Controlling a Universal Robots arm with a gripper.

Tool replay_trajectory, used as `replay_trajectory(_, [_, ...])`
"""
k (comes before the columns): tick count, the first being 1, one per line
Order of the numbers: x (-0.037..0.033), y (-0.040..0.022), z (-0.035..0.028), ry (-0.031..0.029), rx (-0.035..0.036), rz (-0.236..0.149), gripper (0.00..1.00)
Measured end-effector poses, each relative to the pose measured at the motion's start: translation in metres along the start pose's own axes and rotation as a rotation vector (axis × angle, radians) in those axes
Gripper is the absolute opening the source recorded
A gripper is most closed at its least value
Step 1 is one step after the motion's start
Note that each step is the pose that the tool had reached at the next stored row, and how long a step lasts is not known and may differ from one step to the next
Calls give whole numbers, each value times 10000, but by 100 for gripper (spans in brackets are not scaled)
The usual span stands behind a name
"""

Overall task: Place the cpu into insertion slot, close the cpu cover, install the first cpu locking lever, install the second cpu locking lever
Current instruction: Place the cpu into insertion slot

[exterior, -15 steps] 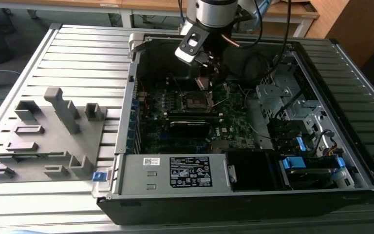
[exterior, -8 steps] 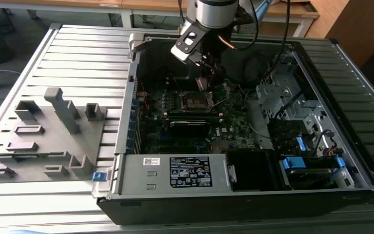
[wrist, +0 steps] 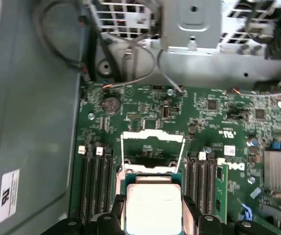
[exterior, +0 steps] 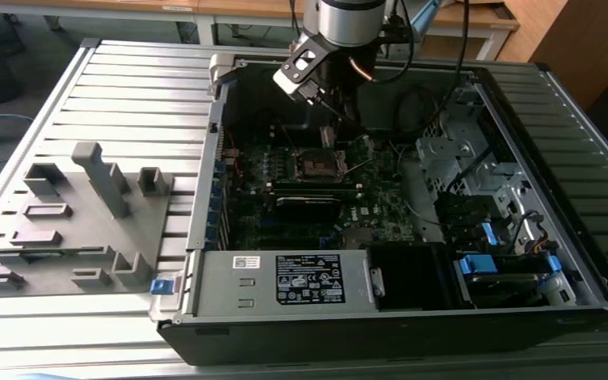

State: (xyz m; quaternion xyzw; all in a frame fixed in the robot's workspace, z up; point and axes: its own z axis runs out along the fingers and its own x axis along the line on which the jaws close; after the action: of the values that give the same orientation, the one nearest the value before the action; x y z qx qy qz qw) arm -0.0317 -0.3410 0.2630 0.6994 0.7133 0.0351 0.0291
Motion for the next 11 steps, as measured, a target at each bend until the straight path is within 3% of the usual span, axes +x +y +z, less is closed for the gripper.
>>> replay_trajectory(11, [0,-15,11,-3,4,27,54])
